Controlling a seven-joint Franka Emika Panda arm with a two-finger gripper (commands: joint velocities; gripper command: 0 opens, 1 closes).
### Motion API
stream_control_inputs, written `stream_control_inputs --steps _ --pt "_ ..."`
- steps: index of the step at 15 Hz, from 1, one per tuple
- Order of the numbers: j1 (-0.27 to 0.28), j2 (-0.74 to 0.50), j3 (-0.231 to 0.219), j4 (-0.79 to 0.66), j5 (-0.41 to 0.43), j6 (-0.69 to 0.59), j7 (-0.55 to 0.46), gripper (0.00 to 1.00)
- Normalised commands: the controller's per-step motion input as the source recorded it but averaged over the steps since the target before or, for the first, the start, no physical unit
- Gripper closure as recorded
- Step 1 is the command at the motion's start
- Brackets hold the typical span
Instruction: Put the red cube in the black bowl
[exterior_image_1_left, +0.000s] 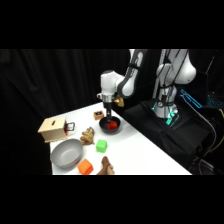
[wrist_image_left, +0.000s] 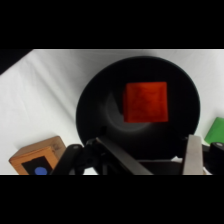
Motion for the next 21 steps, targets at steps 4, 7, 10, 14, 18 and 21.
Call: stream_control_inputs --steps 4,7,10,14,18,21 --pt "-0.03 -0.06 0.033 0.06 0.125 -0.05 -0.17 0.0" --pt "-0.001 -0.22 -0.005 0.05 0.059 -0.22 -0.11 0.0" --pt "0.011 -0.31 -0.02 0.06 0.018 -0.35 -0.09 0.0" --pt "0.019 -0.32 -0.04 0.11 -0.072 -0.45 -0.03 0.0" --pt "0.011 -0.28 -0.021 0.12 -0.099 -0.42 -0.01 0.0" --pt "0.007 -0.27 -0.003 0.1 -0.124 -0.36 0.0 0.0"
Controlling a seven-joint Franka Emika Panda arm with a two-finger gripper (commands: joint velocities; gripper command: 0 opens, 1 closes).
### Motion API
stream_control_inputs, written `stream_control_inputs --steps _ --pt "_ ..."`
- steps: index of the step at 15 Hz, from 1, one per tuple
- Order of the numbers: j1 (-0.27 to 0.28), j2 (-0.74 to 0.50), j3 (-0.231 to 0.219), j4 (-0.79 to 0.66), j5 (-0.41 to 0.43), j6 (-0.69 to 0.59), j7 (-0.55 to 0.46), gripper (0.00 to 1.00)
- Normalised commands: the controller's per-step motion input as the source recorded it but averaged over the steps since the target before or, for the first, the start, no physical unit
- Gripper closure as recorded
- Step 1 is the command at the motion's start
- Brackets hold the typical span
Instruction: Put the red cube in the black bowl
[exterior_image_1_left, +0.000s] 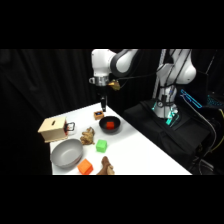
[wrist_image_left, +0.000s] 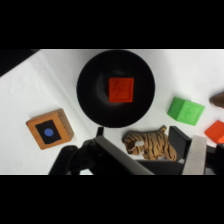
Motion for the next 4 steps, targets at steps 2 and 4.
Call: stream_control_inputs --steps 2,4 --pt "0.004 -0.26 0.008 0.08 -0.153 -0.31 0.02 0.0" --pt "0.003 -0.25 0.02 0.06 -0.135 -0.26 0.0 0.0"
